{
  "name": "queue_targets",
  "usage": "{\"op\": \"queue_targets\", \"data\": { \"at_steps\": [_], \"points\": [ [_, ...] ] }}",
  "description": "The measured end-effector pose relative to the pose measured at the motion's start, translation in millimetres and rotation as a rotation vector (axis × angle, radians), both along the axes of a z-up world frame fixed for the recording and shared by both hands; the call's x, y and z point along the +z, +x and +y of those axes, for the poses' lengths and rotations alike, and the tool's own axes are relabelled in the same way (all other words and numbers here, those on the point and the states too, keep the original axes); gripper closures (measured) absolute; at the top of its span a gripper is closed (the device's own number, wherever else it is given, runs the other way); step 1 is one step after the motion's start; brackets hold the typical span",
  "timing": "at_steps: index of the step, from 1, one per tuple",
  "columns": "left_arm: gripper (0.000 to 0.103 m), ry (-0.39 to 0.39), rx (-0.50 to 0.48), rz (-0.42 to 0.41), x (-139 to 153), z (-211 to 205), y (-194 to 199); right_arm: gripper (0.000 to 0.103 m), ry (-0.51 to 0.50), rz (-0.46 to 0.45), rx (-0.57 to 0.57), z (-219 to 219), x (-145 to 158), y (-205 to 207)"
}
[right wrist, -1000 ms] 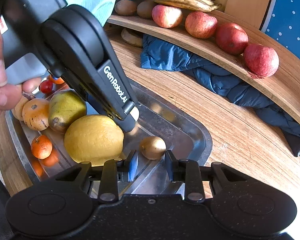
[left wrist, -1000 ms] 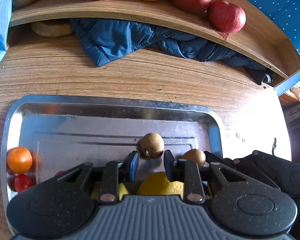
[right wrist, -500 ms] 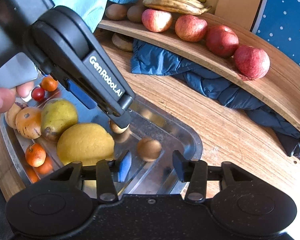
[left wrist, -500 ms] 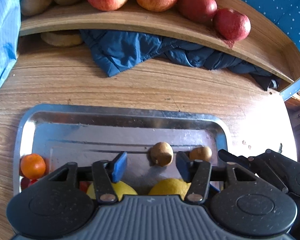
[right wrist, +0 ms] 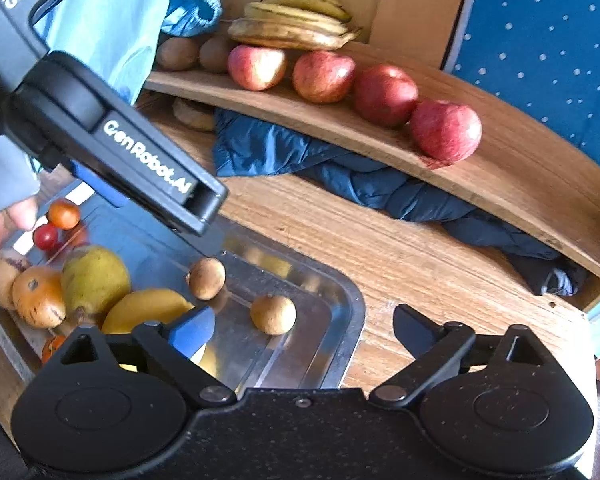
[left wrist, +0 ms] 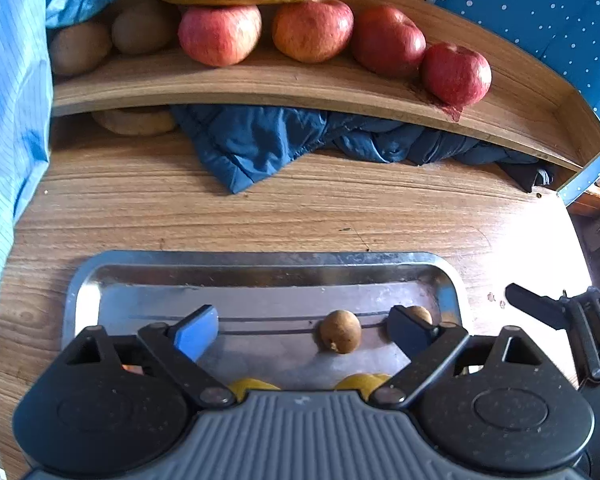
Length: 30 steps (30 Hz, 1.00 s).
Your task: Organize fruits
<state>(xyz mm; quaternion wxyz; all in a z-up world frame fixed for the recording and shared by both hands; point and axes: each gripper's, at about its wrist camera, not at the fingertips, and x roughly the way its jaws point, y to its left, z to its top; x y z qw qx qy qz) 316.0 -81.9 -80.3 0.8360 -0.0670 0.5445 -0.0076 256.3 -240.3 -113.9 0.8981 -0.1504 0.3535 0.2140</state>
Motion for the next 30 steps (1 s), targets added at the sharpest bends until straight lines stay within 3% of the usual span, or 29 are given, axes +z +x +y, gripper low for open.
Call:
{"op": "queue_targets", "data": {
  "at_steps": [8, 20, 30],
  "points": [
    [0.001, 0.022, 0.022, -0.048, 5.2, 17.4, -11.6, 0.001, -0.004, -0.027, -0.080, 7.6, 7.1, -8.0],
    [0.001, 0.047, 0.058, -0.089, 16.7, 46.5, -36.1, 0.001, 0.014, -0.051, -0.127, 19.4, 17.2, -21.7],
    [0.001, 0.060, 0.076, -0.194, 32.0, 74.0, -75.2, 0.001, 0.072, -0.089, -0.248, 16.5, 33.5, -44.9]
  ]
}}
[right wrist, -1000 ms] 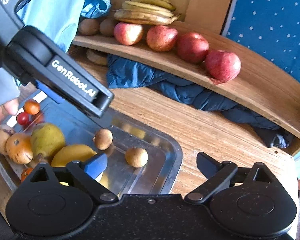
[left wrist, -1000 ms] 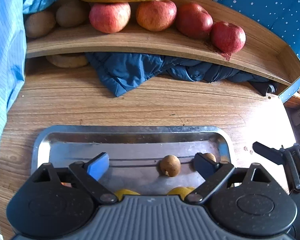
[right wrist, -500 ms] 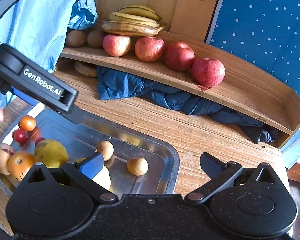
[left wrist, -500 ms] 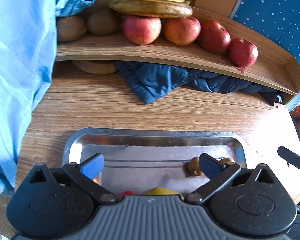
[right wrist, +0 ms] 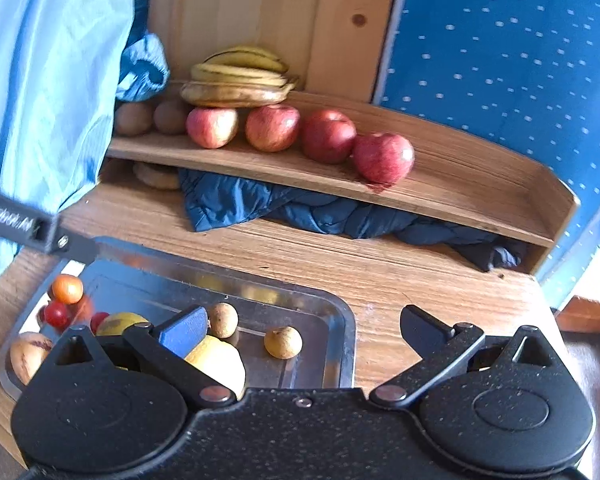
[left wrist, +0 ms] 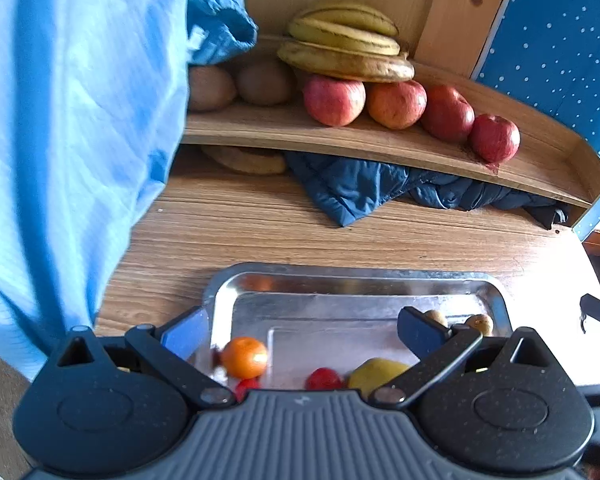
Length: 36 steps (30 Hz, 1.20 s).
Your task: Organize fruits
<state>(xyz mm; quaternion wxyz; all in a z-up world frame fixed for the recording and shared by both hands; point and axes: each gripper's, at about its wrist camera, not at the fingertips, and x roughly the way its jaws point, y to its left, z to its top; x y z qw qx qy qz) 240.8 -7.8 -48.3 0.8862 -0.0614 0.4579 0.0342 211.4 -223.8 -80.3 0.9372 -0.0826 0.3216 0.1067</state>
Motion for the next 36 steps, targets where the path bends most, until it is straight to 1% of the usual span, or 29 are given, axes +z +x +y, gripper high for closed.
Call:
{"op": "queue_targets", "data": {
  "at_steps": [8, 16, 21, 26, 31, 36],
  "points": [
    [0.001, -0.006, -0.043, -0.022, 9.6, 14.4, -32.9, 0.001, 0.027, -0.022, -0.069, -1.9, 18.4, -32.5],
    [0.001, 0.007, -0.106, -0.115, 19.6, 23.9, -71.5, 0.001, 0.038, -0.053, -0.136, 3.5, 27.3, -73.3],
    [0.000, 0.022, -0.132, -0.148, 20.6, 28.8, -94.2, 0.001, 0.052, -0.063, -0.172, 5.5, 32.3, -91.7],
    [0.000, 0.013, -0.132, -0.142, 20.8, 35.7, -109.6, 0.001, 0.065, -0.068, -0.175, 12.2, 34.3, -108.7],
    [0.000, 0.030, -0.148, -0.142, 20.8, 38.2, -120.5, 0.001, 0.078, -0.069, -0.146, 18.3, 33.8, -122.8],
    [0.000, 0.042, -0.136, -0.147, 20.4, 38.0, -135.1, 0.001, 0.104, -0.089, -0.123, 16.4, 33.9, -137.1]
  ]
}}
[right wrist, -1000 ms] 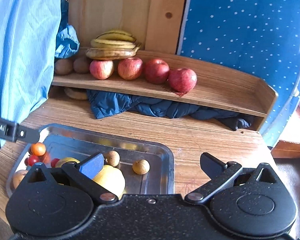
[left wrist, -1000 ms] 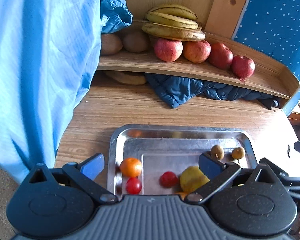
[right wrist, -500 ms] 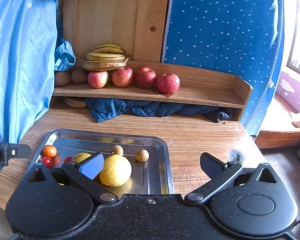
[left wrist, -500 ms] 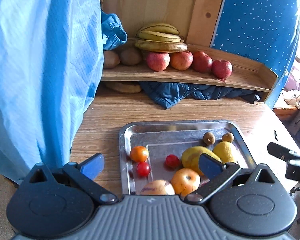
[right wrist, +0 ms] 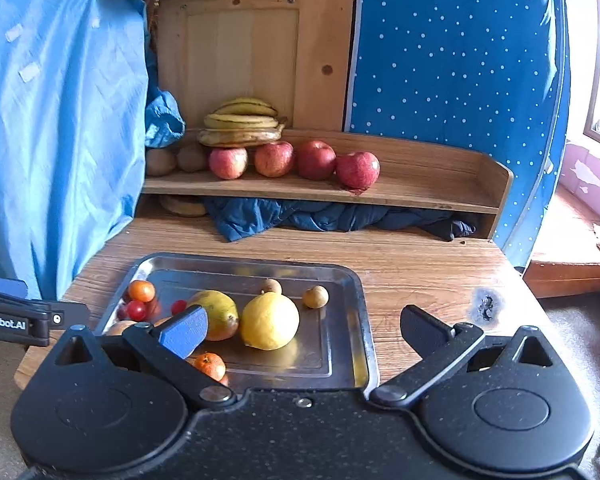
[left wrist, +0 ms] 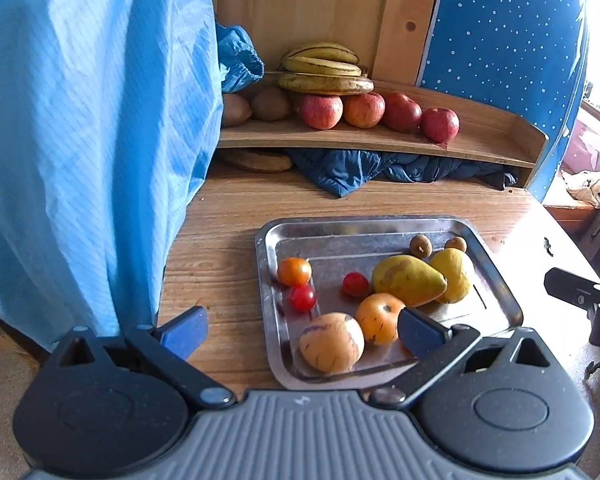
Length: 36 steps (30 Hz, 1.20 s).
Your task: Organize fruits
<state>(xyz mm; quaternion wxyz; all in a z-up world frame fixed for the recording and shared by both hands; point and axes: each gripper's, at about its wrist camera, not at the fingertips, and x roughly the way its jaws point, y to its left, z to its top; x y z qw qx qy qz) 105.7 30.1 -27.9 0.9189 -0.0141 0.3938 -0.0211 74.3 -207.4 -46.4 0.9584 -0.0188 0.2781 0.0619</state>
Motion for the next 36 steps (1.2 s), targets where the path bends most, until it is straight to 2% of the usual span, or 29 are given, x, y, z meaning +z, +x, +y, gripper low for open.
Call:
{"op": "queue_targets", "data": {
  "at_steps": [11, 20, 36],
  "points": [
    [0.001, -0.017, 0.051, -0.027, 1.9, -15.9, -35.4, 0.001, 0.040, 0.060, 0.054, -21.1, -10.3, -30.6],
    [0.001, -0.012, 0.095, -0.014, 0.0, -29.1, -64.7, 0.001, 0.051, 0.101, 0.071, -33.2, -19.0, -45.3],
    [0.000, -0.007, 0.124, -0.018, 2.9, -40.7, -81.7, 0.001, 0.062, 0.112, 0.098, -45.1, -21.6, -50.5]
  ]
}}
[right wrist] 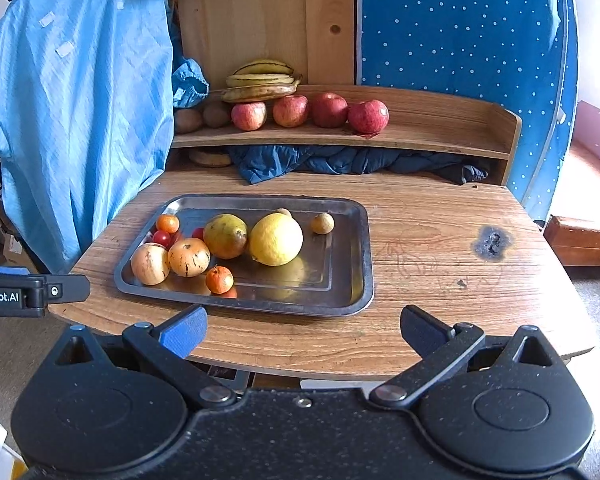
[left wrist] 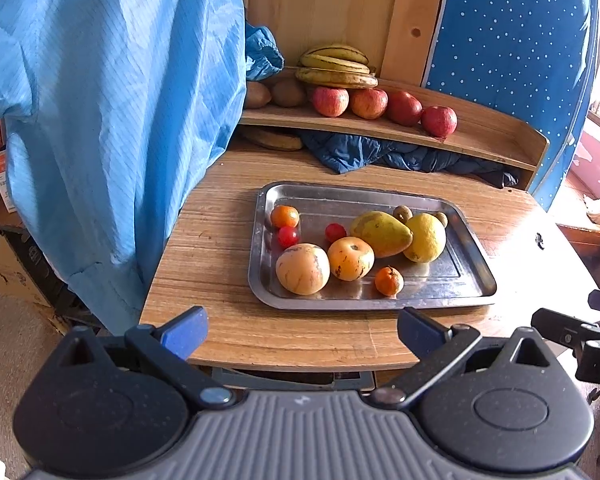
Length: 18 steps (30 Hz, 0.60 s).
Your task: Organize fruits
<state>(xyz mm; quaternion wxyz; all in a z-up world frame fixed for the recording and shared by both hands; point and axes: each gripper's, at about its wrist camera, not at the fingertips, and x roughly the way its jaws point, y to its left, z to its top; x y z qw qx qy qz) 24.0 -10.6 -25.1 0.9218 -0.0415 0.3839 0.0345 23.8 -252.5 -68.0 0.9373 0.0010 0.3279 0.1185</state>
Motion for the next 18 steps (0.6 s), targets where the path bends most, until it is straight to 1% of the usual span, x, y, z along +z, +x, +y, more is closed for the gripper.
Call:
{"op": "queue_targets", "data": {
  "at_steps": [18],
  "points": [
    [0.001, -0.006, 0.004, 0.018, -1.0, -6.1, -3.9, 0.001, 0.009, 0.013, 0.009, -4.9, -2.7, 2.5]
  ]
}}
